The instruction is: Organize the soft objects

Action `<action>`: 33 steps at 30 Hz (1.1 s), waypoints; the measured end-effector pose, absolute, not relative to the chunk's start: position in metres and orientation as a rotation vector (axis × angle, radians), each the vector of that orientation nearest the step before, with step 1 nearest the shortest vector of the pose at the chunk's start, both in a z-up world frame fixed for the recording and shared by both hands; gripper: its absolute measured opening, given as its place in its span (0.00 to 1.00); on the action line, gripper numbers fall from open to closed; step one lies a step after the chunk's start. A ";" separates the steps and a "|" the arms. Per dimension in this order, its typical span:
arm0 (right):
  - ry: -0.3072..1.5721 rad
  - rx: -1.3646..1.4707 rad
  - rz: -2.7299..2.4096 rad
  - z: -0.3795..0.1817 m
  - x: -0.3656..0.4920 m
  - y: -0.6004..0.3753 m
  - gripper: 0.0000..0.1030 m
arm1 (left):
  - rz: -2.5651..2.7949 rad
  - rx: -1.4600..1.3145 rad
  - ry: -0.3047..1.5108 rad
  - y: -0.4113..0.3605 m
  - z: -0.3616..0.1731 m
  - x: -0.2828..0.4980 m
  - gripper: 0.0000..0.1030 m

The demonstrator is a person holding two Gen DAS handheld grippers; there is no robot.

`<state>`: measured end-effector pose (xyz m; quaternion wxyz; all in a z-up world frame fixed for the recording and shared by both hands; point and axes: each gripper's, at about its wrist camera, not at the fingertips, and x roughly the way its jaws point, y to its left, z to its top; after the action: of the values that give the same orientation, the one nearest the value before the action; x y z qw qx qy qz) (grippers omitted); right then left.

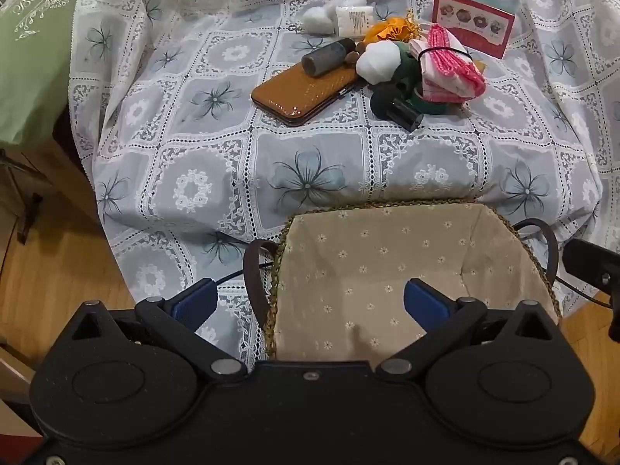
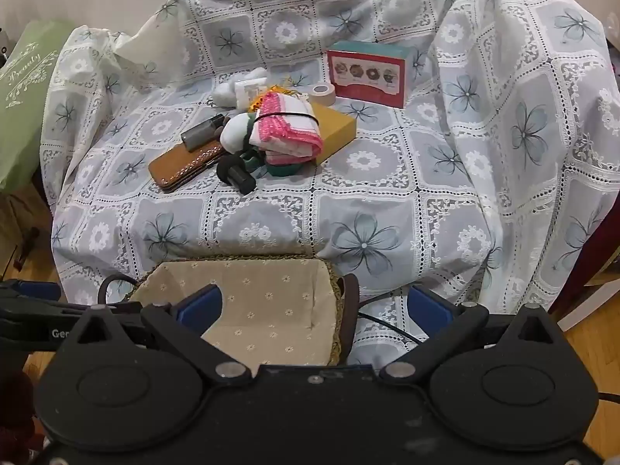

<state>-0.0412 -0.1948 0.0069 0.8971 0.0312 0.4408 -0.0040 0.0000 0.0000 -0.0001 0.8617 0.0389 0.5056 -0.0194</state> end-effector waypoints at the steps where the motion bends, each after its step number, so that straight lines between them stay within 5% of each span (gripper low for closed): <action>1: 0.912 0.062 -0.010 0.007 -0.041 -0.196 0.99 | -0.038 0.081 1.060 0.000 0.000 0.000 0.96; 33: 0.998 0.020 0.043 -0.013 -0.015 -0.175 0.99 | 0.075 -0.025 1.110 0.026 -0.008 0.011 0.96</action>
<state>-0.0147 -0.1749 -0.0127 0.8778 0.0097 0.4785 0.0206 0.0113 0.0262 -0.0082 0.8492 -0.0119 0.5267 0.0357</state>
